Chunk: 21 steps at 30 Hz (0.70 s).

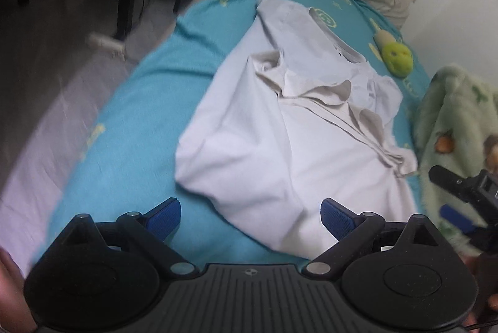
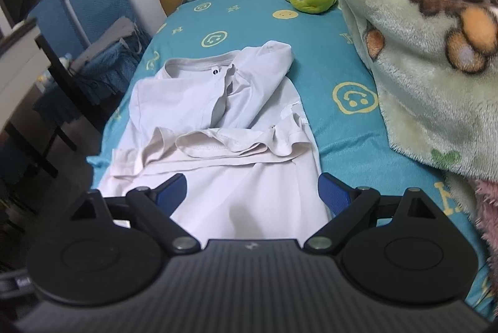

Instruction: Fold clothes

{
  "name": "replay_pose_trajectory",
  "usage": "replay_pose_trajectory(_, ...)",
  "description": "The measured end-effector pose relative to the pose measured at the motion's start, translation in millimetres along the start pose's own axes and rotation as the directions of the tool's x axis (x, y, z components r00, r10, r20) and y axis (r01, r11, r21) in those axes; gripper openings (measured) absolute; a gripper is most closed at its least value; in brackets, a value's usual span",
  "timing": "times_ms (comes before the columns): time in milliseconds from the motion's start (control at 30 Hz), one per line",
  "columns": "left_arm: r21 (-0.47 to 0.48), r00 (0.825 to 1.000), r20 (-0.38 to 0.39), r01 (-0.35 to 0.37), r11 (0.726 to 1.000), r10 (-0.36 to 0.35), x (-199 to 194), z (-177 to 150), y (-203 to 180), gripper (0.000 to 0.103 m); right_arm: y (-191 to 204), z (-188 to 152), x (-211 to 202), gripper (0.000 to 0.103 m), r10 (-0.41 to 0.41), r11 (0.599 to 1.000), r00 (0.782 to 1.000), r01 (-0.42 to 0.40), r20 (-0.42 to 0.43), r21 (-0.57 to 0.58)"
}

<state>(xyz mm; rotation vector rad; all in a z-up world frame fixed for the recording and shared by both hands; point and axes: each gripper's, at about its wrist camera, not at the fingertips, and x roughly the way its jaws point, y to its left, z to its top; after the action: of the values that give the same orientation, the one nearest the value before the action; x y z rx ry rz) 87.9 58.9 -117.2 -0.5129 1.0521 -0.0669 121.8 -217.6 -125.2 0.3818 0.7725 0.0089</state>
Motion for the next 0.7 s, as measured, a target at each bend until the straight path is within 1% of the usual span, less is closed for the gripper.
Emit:
replay_pose_trajectory(67,-0.083,0.998,-0.038,0.051,0.995,-0.054,9,1,9,0.098,-8,0,-7,0.093,0.050,0.995,0.999,-0.050,-0.003,0.090)
replay_pose_trajectory(100,-0.129,0.995,-0.060,0.066,0.989,-0.075,15,1,14,0.095,-13,-1,-12,0.093,0.084,0.985,0.996,-0.082,-0.007,0.151)
replay_pose_trajectory(133,-0.169,0.993,-0.071,0.081,0.982,-0.094,20,1,18,0.093,-19,-6,-15,0.093,0.139,0.967,0.990,-0.132,-0.016,0.218)
replay_pose_trajectory(200,-0.229,0.991,-0.055,0.107,0.968,-0.123,24,3,26,0.095,-28,-17,-17,0.092,0.257,0.912,0.966,-0.228,-0.040,0.341)
replay_pose_trajectory(233,-0.258,0.990,-0.046,0.120,0.959,-0.137,25,3,29,0.095,-28,-23,-16,0.093,0.302,0.888,0.951,-0.257,-0.063,0.381)
replay_pose_trajectory(333,-0.347,0.986,-0.001,0.154,0.925,-0.164,26,3,39,0.092,-21,-40,-7,0.092,0.407,0.826,0.905,-0.307,-0.123,0.472)
replay_pose_trajectory(367,-0.370,0.985,0.015,0.165,0.914,-0.172,26,4,43,0.090,-19,-46,-2,0.092,0.432,0.804,0.890,-0.308,-0.144,0.509)
replay_pose_trajectory(433,-0.406,0.985,0.041,0.170,0.898,-0.169,25,4,48,0.069,-15,-60,10,0.092,0.476,0.758,0.860,-0.294,-0.185,0.582)
replay_pose_trajectory(467,-0.424,0.985,0.050,0.171,0.890,-0.165,25,4,51,0.065,-16,-66,15,0.092,0.472,0.748,0.857,-0.266,-0.206,0.608)
replay_pose_trajectory(533,-0.450,0.985,0.063,0.174,0.876,-0.164,26,3,57,0.050,-19,-78,25,0.092,0.449,0.733,0.858,-0.195,-0.248,0.652)
replay_pose_trajectory(567,-0.455,0.985,0.066,0.172,0.874,-0.160,25,2,58,0.047,-24,-82,27,0.092,0.421,0.727,0.871,-0.155,-0.255,0.669)
replay_pose_trajectory(600,-0.459,0.985,0.070,0.171,0.872,-0.156,25,2,59,0.041,-30,-84,27,0.092,0.386,0.719,0.888,-0.121,-0.249,0.684)
replay_pose_trajectory(633,-0.462,0.985,0.075,0.171,0.870,-0.154,24,1,59,0.033,-38,-84,25,0.090,0.350,0.708,0.908,-0.095,-0.231,0.700)
replay_pose_trajectory(700,-0.470,0.984,0.088,0.179,0.864,-0.156,23,0,60,0.024,-50,-82,19,0.081,0.293,0.677,0.938,-0.068,-0.184,0.733)
